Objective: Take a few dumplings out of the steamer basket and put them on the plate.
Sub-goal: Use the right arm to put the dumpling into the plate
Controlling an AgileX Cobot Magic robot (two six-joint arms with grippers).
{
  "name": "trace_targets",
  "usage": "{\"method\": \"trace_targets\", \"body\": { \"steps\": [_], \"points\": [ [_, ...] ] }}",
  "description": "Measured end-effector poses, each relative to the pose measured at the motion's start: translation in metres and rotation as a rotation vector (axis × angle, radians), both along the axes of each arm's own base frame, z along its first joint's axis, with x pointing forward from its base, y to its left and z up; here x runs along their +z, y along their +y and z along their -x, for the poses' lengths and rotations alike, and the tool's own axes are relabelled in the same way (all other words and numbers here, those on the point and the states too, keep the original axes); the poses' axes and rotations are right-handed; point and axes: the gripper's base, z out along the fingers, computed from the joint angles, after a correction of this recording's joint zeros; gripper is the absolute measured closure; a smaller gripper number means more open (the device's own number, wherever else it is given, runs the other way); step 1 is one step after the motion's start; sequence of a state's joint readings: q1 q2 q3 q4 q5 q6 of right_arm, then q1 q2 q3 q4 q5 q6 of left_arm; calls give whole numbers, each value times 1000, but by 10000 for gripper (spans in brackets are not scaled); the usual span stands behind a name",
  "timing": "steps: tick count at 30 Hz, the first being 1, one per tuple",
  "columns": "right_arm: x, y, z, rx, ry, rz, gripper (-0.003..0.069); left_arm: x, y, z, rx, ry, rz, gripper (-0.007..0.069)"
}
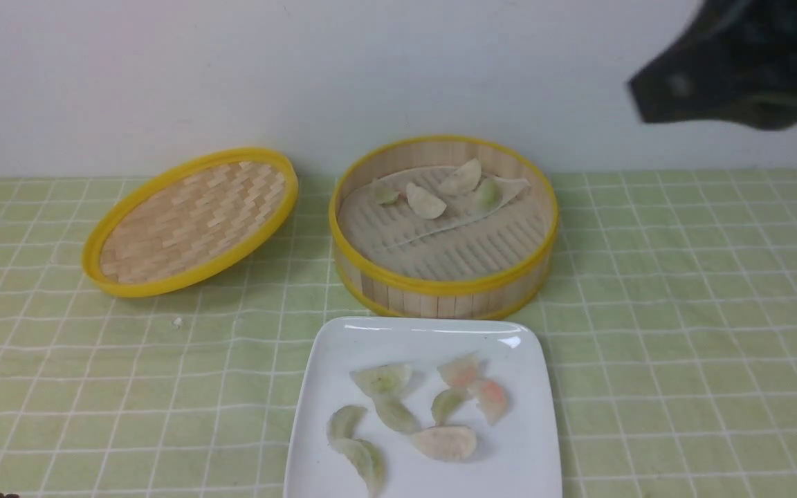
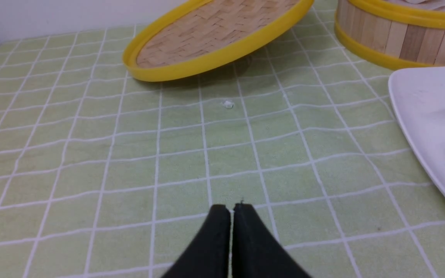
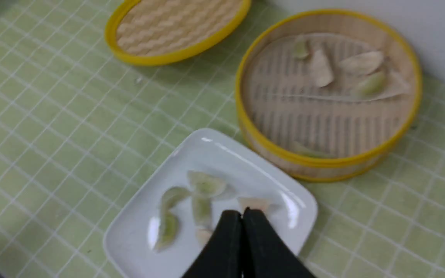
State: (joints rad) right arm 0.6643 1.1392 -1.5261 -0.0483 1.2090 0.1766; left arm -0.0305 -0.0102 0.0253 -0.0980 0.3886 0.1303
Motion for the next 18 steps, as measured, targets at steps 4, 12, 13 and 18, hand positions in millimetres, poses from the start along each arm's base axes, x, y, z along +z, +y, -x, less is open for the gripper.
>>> {"method": "trace_targets", "body": {
  "steps": [4, 12, 13, 18],
  "points": [
    [-6, -39, 40, -59, -143, -67, 675, 0, 0, 0, 0, 0, 0, 631],
    [-65, -85, 103, -51, -384, -316, 675, 0, 0, 0, 0, 0, 0, 631],
    [-80, -90, 111, -44, -431, -381, 675, 0, 0, 0, 0, 0, 0, 631],
    [-119, -97, 123, -35, -482, -500, 675, 0, 0, 0, 0, 0, 0, 631]
  ]
}}
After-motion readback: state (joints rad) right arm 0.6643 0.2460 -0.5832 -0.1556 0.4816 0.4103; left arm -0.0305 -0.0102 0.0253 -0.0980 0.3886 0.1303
